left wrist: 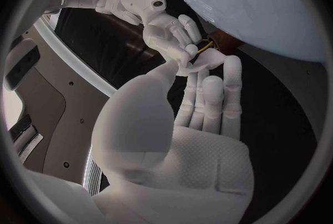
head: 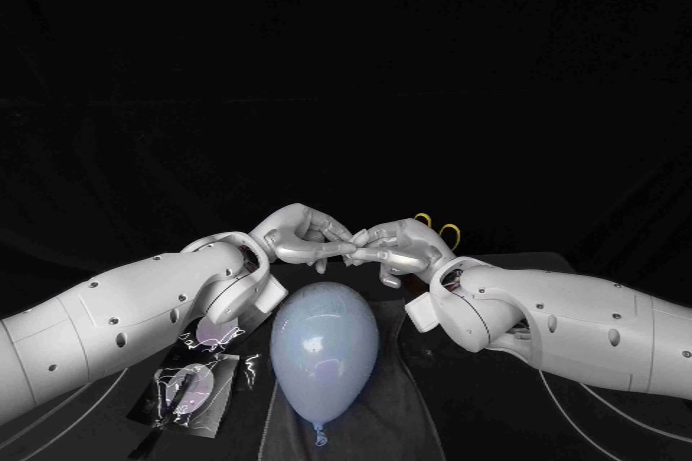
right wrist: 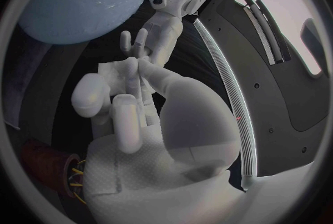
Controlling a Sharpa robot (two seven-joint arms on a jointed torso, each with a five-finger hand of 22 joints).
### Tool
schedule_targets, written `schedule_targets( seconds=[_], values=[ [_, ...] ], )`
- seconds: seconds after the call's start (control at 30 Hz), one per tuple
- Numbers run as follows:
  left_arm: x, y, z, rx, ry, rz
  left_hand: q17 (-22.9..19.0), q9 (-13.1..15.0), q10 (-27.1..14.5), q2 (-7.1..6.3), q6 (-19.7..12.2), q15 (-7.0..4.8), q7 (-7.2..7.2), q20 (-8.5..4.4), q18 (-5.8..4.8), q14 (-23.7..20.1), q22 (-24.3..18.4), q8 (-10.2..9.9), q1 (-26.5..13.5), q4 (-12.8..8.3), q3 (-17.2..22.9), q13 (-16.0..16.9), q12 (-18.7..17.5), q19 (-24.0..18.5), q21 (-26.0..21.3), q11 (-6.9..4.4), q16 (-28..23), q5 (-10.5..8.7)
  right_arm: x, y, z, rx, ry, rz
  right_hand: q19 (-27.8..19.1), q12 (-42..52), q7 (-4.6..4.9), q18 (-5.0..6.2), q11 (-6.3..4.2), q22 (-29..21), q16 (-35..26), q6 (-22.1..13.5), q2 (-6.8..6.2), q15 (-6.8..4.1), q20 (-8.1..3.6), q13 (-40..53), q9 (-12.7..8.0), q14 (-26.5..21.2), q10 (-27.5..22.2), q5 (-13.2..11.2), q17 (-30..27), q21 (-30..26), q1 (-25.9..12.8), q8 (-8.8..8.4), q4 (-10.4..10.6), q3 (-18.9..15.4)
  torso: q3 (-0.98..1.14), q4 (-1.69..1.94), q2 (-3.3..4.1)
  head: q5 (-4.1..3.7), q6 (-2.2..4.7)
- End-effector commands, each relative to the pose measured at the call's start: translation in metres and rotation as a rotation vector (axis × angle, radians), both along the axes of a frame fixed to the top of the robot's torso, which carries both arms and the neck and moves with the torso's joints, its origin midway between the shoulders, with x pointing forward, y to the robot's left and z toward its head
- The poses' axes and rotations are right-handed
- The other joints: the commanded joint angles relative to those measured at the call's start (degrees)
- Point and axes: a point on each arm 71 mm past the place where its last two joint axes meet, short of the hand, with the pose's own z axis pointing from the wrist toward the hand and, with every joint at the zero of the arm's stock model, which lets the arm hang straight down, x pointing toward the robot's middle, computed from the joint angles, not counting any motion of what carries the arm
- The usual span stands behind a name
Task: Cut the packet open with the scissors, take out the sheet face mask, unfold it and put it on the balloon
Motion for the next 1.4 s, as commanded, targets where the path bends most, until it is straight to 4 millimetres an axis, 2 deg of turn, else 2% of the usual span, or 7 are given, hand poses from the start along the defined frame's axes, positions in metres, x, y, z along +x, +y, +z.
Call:
schedule_targets(
  seconds=[0.03,0.4,0.67,0.9,1.13,1.4],
  values=[
    [0.0,-0.002,0.002,0.009,-0.027,0.008,3.5,-0.1,0.4,0.48,1.5,-0.22,-0.4,-0.18,0.33,1.7,1.9,0.4,1.0,0.2,0.4,0.7,1.3,1.3,1.6,-0.38,1.2,0.11,-0.001,0.002,0.001,-0.008,-0.01,0.015,0.3,0.3,-0.18,0.33,-0.73,0.0,0.2,0.2,0.71,-0.37,-0.06,0.0,0.0,2.3,1.3,0.3,0.0,0.1,0.1,0.31,0.0,0.3,-0.05,0.03,-0.01,0.01,-0.1],
    [0.0,0.0,0.002,-0.018,-0.001,0.006,8.6,-0.3,0.5,3.26,5.2,-1.08,-1.94,-0.89,-0.17,3.9,5.3,1.8,3.2,0.4,2.9,2.1,3.9,3.1,4.4,-1.43,3.0,0.12,0.0,0.001,0.001,-0.012,-0.008,0.012,0.4,0.3,-0.17,0.32,-0.72,0.1,0.1,0.2,0.71,-0.37,-0.07,0.0,0.0,2.2,1.3,0.3,0.0,0.1,0.0,0.39,-0.1,0.5,-0.08,0.04,0.0,0.0,-0.13],
    [0.001,0.004,0.002,-0.049,0.023,0.017,10.4,-0.1,0.8,4.17,6.6,-1.52,-2.63,-1.28,-0.33,4.7,6.5,2.7,4.0,0.1,4.4,2.4,4.7,3.4,5.4,-1.93,3.6,0.11,0.001,-0.001,0.0,-0.024,-0.007,0.006,0.4,0.4,-0.17,0.29,-0.72,0.1,0.2,0.2,0.72,-0.37,-0.07,0.0,0.1,2.3,1.4,0.3,0.1,0.2,0.0,0.45,-0.1,0.6,-0.07,0.03,-0.01,0.01,-0.18],
    [0.003,0.006,0.002,-0.069,0.035,0.032,11.7,0.5,1.2,5.13,6.9,-1.93,-2.64,-1.65,-0.45,5.2,7.6,3.7,5.6,-1.4,6.6,2.4,5.0,3.6,6.3,-2.36,4.0,0.11,0.001,-0.001,0.0,-0.039,-0.005,0.01,0.5,0.4,-0.17,0.26,-0.73,0.3,0.2,0.2,0.7,-0.37,-0.08,0.1,0.1,2.3,1.5,0.3,0.1,0.4,-0.1,0.54,-0.2,0.8,-0.03,0.01,0.0,0.03,-0.3],
    [0.004,0.009,0.002,-0.076,0.037,0.047,12.6,1.6,1.5,4.94,6.4,-2.12,-1.95,-1.98,-0.6,5.5,8.9,4.9,6.1,-3.3,9.4,2.1,4.8,3.8,7.5,-2.5,4.2,0.11,0.0,-0.002,-0.001,-0.06,0.002,0.017,0.5,0.4,-0.19,0.25,-0.75,0.3,0.2,0.2,0.68,-0.38,-0.09,0.2,0.2,2.3,1.6,0.3,0.2,0.4,-0.1,0.67,-0.3,1.0,0.01,0.01,-0.03,0.12,-0.36],
    [0.007,0.012,0.003,-0.09,0.04,0.069,12.7,2.4,1.3,4.41,6.1,-1.95,-2.22,-1.91,-0.62,5.5,9.2,6.0,4.4,-3.2,10.3,1.8,4.4,3.4,7.8,-2.27,4.3,0.08,0.0,-0.004,-0.003,-0.106,0.018,0.017,0.5,0.4,-0.19,0.27,-0.76,0.3,0.2,0.1,0.65,-0.4,-0.1,0.2,0.3,2.3,1.6,0.3,0.2,0.4,-0.2,0.76,-0.4,1.2,0.0,-0.04,-0.03,0.06,-0.44]
  ],
)
